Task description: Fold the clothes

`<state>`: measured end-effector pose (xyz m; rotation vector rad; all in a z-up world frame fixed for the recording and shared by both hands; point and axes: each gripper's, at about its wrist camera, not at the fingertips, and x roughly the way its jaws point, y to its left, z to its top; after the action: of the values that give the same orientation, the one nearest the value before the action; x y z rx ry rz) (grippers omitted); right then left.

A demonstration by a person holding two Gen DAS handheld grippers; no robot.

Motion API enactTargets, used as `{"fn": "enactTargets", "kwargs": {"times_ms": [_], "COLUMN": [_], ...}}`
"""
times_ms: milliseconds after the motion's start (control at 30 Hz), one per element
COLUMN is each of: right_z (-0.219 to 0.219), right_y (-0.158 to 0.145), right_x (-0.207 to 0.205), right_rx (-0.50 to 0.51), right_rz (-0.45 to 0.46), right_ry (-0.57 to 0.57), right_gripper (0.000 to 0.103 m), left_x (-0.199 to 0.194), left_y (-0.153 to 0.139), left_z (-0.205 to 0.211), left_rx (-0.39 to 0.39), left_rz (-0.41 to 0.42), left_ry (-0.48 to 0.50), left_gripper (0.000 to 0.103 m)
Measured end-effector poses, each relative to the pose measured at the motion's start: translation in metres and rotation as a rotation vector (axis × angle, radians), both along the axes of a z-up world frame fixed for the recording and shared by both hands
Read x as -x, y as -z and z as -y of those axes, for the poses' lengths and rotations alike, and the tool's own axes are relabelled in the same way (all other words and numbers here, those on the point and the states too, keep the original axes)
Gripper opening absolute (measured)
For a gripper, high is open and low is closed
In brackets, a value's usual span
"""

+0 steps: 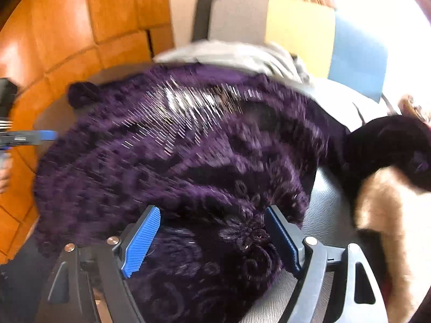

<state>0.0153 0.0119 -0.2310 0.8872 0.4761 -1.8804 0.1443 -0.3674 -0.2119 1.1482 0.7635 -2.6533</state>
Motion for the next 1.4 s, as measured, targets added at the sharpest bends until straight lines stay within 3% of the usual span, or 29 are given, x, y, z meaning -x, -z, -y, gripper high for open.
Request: {"fn": "enactTargets", "kwargs": {"times_ms": [133, 233, 300, 400, 500, 633, 733, 833, 1000, 1100, 1267, 1400], "right_z": [-0.008, -0.002, -0.002, -0.025, -0.043, -0.041, -0.023, 0.000, 0.055, 0.094, 0.151, 0.181], "right_y": [-0.016, 0.003, 0.024, 0.033, 0.032, 0.027, 0.016, -0.010, -0.055, -0.058, -0.035, 0.001], "right_x": [-0.017, -0.016, -0.014, -0.013, -0.002, 0.003, 0.004, 0.013, 0.059, 0.099, 0.162, 0.207], "right_rx": [0.016, -0.063, -0.141, -0.163, -0.195, -0.252, -0.321, -0.241, 0.029, 0.091, 0.036, -0.087], "right_rz": [0.001, 0.015, 0.050, 0.021, 0.035, 0.060, 0.058, 0.026, 0.026, 0.035, 0.089, 0.110], "right_ry": [-0.081, -0.082, -0.083, -0.090, -0.066, -0.068, -0.110, -0.110, -0.022, 0.050, 0.126, 0.214], "right_gripper": [0.081, 0.081, 0.081, 0.083, 0.083, 0.083, 0.081, 0.081, 0.081, 0.081, 0.081, 0.081], "left_x": [0.009, 0.011, 0.008, 0.002, -0.002, -0.004, -0.008, 0.001, 0.047, 0.085, 0.137, 0.169], "left_y": [0.016, 0.027, 0.029, 0.033, 0.033, 0.026, 0.014, -0.005, -0.019, -0.018, 0.003, 0.025], "left_z": [0.015, 0.021, 0.016, 0.012, 0.011, 0.014, 0.027, 0.044, 0.060, 0.071, 0.105, 0.133], "left_rx": [-0.015, -0.007, 0.059, 0.139, 0.134, 0.056, -0.040, -0.065, 0.028, 0.080, 0.099, 0.110], "left_rz": [0.054, 0.081, 0.106, 0.143, 0.141, 0.124, 0.050, -0.020, -0.028, -0.024, 0.034, 0.096], "left_ry": [-0.035, -0.060, -0.041, -0.020, -0.024, -0.051, -0.094, -0.115, -0.087, -0.059, -0.095, -0.137], "left_gripper": [0.085, 0.085, 0.085, 0.084, 0.084, 0.082, 0.082, 0.082, 0.083, 0.083, 0.083, 0.082]}}
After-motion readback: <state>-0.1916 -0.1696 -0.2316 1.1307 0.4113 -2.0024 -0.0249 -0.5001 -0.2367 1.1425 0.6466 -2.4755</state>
